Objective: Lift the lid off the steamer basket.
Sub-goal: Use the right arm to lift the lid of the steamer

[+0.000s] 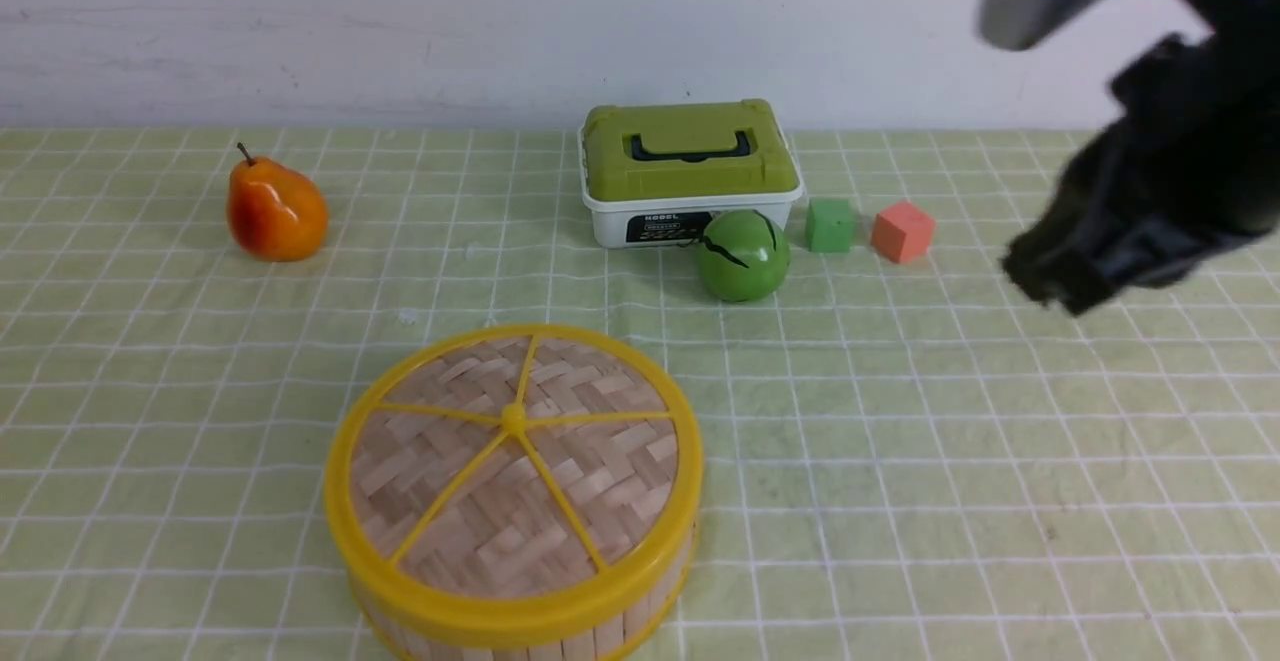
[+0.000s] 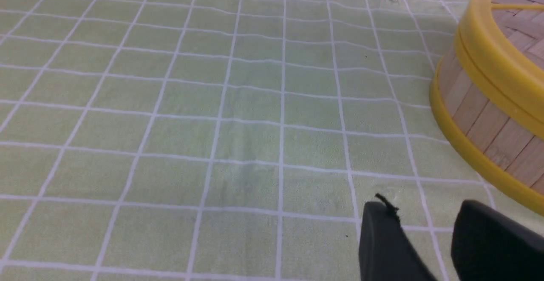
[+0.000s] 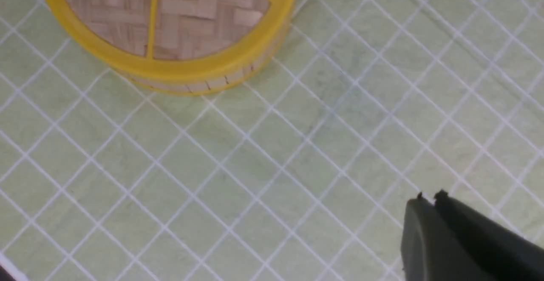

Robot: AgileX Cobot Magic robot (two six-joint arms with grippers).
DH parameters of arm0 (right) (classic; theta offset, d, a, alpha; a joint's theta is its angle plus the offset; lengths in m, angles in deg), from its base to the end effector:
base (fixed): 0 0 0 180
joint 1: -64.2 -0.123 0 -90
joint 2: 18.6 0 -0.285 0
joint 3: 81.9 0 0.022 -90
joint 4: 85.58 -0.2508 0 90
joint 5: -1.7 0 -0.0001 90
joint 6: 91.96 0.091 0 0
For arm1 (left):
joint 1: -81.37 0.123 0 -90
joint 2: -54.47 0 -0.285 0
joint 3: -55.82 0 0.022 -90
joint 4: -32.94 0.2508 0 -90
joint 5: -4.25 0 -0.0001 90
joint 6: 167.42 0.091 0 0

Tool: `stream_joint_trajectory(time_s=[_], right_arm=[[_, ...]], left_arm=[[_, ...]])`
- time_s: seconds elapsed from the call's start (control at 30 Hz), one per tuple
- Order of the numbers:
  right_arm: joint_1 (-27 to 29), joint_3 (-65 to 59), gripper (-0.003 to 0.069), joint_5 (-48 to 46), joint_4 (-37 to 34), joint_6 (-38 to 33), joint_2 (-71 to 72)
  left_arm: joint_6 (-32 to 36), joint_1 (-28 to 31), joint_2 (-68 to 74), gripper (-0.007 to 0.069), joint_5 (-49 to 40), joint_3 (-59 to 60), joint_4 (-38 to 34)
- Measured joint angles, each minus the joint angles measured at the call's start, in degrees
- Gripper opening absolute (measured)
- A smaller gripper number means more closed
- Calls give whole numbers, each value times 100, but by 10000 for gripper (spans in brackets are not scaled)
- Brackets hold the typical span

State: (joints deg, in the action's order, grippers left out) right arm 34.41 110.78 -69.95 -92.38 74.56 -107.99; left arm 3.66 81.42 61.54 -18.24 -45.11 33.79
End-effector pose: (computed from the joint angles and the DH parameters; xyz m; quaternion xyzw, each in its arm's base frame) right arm 0.2410 0.1497 0.4101 -0.3517 0.8937 0.0973 0.2610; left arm 0.0521 0.0006 0.1678 -0.0596 0.8100 -0.0388 0.5821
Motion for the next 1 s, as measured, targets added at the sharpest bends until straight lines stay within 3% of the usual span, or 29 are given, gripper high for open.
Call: stream_joint_trajectory(time_s=[0.17,0.33,0.67,0.83,1.0], right_arm=[[-595,721,17,43,56,95,-1025],[-1033,1444,78,142,56,99,-2093],[-1543,2753,465,752,-189,99,-3694],[-1590,2798,490,897,-245,99,-4032],[-1590,2798,432,937,-239,99,-4293]], left_arm=[[0,0,0,239,0,0,0],[0,0,0,239,0,0,0],[0,0,0,239,0,0,0],[0,0,0,239,0,0,0],[0,0,0,239,0,0,0]])
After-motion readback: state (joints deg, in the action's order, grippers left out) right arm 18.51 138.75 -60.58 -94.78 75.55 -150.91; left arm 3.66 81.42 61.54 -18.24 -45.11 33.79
